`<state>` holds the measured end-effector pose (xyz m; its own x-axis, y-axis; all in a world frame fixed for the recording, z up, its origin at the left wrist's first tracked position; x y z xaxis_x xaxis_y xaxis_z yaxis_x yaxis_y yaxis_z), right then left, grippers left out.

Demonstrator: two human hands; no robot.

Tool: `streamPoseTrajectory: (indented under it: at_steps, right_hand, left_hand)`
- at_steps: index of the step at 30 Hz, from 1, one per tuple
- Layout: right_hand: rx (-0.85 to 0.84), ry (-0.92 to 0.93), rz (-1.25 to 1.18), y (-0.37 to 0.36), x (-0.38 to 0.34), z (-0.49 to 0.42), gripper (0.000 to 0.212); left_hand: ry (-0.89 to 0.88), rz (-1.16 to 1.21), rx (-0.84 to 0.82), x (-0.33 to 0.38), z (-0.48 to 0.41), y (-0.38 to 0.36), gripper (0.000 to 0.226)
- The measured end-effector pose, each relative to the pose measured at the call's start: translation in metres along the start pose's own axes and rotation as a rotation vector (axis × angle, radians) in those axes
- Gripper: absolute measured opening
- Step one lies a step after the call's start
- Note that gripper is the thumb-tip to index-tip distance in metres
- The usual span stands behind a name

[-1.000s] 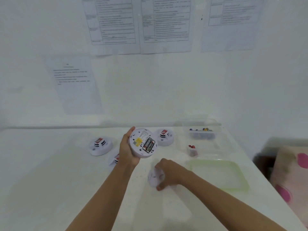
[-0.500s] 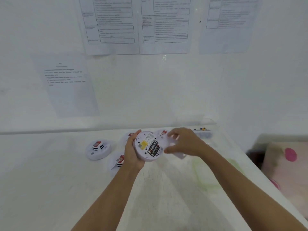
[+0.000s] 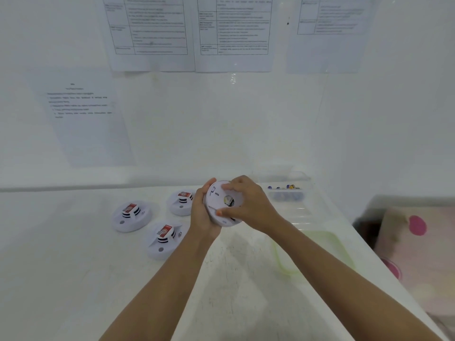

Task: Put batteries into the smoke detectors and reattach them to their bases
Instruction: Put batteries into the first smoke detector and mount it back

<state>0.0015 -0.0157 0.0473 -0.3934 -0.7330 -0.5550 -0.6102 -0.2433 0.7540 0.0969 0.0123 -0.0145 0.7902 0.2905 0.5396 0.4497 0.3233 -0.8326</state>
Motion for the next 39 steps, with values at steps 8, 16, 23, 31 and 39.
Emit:
streamPoseTrajectory:
  at_steps: [8, 16, 23, 31, 39]
  right_hand:
    - [0.05, -0.003, 0.029, 0.005, 0.009, 0.001, 0.06]
    - [-0.065, 0.053, 0.102, 0.005, 0.011, -0.002, 0.059]
    - [-0.102, 0.079, 0.117, 0.015, 0.01, -0.009, 0.068]
    - [-0.025, 0.078, 0.114, 0.017, 0.013, -0.014, 0.071]
    - [-0.028, 0.086, 0.115, 0.019, 0.015, -0.009, 0.066]
  left_hand:
    - [-0.032, 0.039, 0.011, -0.004, 0.004, -0.012, 0.042]
    - [-0.054, -0.008, -0.029, -0.002, 0.008, -0.023, 0.062]
    - [-0.11, -0.061, -0.028, 0.007, 0.01, -0.027, 0.06]
    - [-0.122, -0.051, -0.036, 0.008, 0.01, -0.032, 0.061]
    - [-0.115, -0.045, -0.023, 0.005, 0.011, -0.031, 0.061]
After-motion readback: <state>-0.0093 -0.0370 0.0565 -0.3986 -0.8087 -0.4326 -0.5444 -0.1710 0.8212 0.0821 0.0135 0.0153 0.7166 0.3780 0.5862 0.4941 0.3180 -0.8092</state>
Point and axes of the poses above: each hand's wrist, its own z-axis away from the middle knuckle, its own y-axis out of the back of the hand, x = y × z, the point moved 6 cm from there along -z, towards the middle knuckle, and after that the axes turned 10 degrees about z, right-handed, at the moved point
